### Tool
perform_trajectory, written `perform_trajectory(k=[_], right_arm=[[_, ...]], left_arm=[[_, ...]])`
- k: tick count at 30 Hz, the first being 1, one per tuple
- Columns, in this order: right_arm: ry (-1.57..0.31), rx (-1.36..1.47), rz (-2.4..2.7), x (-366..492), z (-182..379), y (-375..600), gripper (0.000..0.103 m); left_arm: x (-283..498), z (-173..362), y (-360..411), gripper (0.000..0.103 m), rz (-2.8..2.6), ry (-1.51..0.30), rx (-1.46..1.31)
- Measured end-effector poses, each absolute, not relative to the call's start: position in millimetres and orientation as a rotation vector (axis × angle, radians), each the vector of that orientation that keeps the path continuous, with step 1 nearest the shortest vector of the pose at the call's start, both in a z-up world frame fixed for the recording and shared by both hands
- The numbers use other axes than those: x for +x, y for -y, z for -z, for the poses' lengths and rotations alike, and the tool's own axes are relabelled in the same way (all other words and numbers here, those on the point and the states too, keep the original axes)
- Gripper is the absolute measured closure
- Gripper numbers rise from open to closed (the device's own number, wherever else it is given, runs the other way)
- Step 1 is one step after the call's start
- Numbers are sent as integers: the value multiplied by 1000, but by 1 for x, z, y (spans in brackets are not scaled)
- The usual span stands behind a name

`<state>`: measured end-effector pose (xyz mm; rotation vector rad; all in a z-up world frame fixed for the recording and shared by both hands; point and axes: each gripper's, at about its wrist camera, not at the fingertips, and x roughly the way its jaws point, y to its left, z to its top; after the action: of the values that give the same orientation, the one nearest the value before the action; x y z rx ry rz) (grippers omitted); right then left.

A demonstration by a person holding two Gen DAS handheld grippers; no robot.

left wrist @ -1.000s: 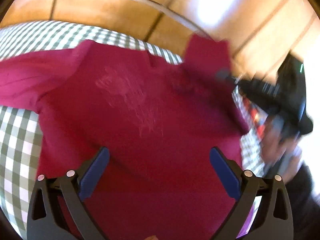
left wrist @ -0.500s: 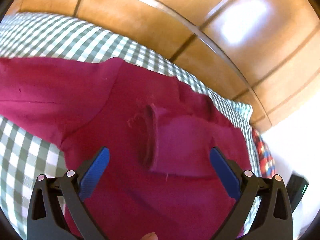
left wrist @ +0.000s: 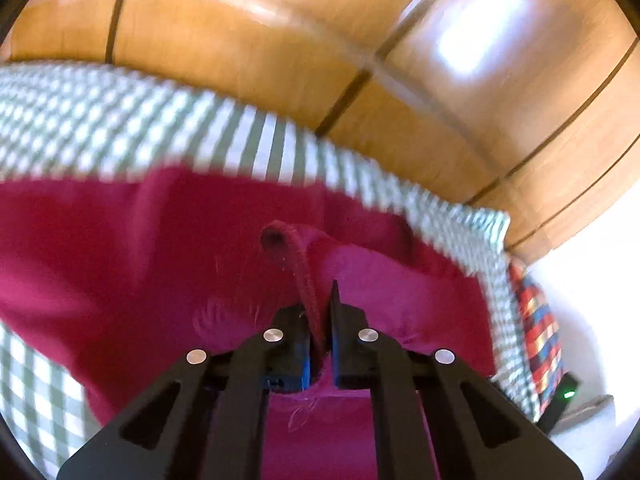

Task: Fold small clothes

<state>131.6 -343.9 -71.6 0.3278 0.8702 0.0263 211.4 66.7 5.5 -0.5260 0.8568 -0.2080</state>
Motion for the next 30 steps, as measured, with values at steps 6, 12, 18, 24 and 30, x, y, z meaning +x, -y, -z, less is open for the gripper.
perform_trajectory(k=[6, 12, 18, 24, 30], right_arm=[[-850, 285, -23, 138, 73, 326, 17], [-915, 279, 12, 136, 81, 329, 15], [-801, 195, -57, 105, 31, 319, 13], [-741, 123, -205, 136, 19, 263, 12], [-912, 123, -127, 183, 95, 258, 3]], left_arm=[[212, -25, -89, 98, 145, -824, -457], [222, 41, -91, 98, 43, -991, -400], [218, 43, -92, 97, 76, -946, -431], [220, 39, -90, 88, 36, -943, -424], [212, 34, -120, 83, -116, -922, -369]])
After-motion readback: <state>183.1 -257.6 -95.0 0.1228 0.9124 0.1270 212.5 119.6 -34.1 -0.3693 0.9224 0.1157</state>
